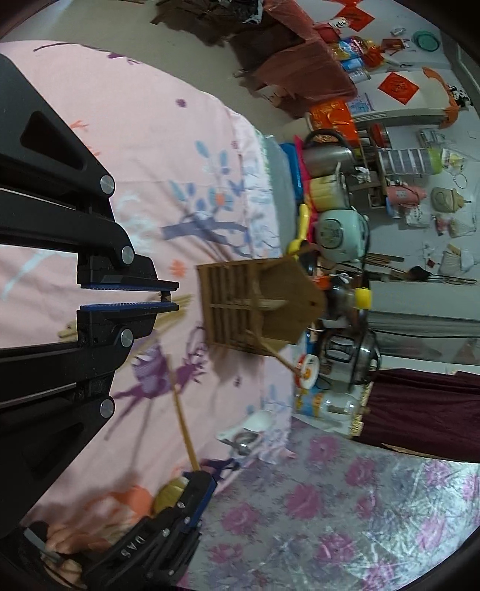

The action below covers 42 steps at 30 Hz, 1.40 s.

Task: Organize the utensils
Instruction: 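Raise the left tool's chopstick into the holder while the right tool inserts its own, then open both tools to release the chopsticks into the holder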

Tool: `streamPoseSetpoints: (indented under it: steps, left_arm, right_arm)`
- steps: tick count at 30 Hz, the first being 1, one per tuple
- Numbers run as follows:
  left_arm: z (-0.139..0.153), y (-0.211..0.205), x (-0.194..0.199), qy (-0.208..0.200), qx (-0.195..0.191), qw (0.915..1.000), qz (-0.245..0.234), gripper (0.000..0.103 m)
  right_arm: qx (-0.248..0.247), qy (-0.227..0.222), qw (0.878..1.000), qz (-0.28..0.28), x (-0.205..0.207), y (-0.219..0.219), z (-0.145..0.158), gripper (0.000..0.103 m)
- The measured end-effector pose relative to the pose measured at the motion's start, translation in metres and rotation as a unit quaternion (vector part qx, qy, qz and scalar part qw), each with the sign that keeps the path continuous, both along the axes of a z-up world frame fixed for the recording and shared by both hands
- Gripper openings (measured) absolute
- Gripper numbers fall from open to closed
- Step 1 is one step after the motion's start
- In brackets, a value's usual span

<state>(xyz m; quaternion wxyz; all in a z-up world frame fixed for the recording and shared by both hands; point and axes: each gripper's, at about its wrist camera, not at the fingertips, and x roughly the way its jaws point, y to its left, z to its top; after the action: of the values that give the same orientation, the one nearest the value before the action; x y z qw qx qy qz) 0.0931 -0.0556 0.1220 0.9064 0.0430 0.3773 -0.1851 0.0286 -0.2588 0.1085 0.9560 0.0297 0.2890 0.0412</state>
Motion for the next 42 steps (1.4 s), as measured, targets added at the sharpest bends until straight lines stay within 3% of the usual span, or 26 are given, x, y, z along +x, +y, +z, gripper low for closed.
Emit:
streamPoseSetpoints:
  steps: [18, 25, 28, 30, 34, 36, 38, 40, 42]
  left_arm:
    - [0.090, -0.038, 0.071, -0.056, -0.001, 0.9984, -0.010, 0.006]
    - [0.133, -0.040, 0.109, -0.102, -0.025, 0.9944, 0.011, 0.006]
    - [0.127, -0.043, 0.126, -0.124, -0.029, 0.9915, 0.024, 0.006]
    - [0.108, -0.046, 0.139, -0.118, -0.026, 0.9923, 0.028, 0.006]
    - [0.055, -0.045, 0.163, -0.054, -0.008, 0.9980, 0.031, 0.007]
    - [0.043, -0.039, 0.163, -0.041, -0.002, 0.9986, 0.033, 0.019]
    - [0.041, -0.030, 0.159, -0.042, -0.003, 0.9979, 0.048, 0.052]
    - [0.044, -0.020, 0.153, -0.050, -0.013, 0.9968, 0.061, 0.063]
    - [0.046, -0.011, 0.142, -0.053, -0.026, 0.9960, 0.068, 0.070]
  right_arm:
    - [-0.034, -0.035, 0.999, 0.016, 0.067, 0.018, 0.060, 0.006]
    - [0.007, -0.113, 0.994, 0.005, 0.114, 0.014, 0.115, 0.006]
    - [0.021, -0.140, 0.990, -0.013, 0.133, 0.010, 0.118, 0.006]
    - [0.029, -0.142, 0.989, -0.026, 0.147, 0.008, 0.107, 0.007]
    - [0.033, -0.068, 0.997, -0.028, 0.180, 0.003, 0.060, 0.011]
    - [0.036, -0.055, 0.997, -0.031, 0.177, -0.001, 0.049, 0.011]
    - [0.036, -0.060, 0.997, -0.031, 0.167, -0.004, 0.051, 0.012]
    - [0.029, -0.064, 0.997, -0.029, 0.157, -0.004, 0.056, 0.016]
    - [0.024, -0.068, 0.997, -0.026, 0.142, 0.000, 0.059, 0.028]
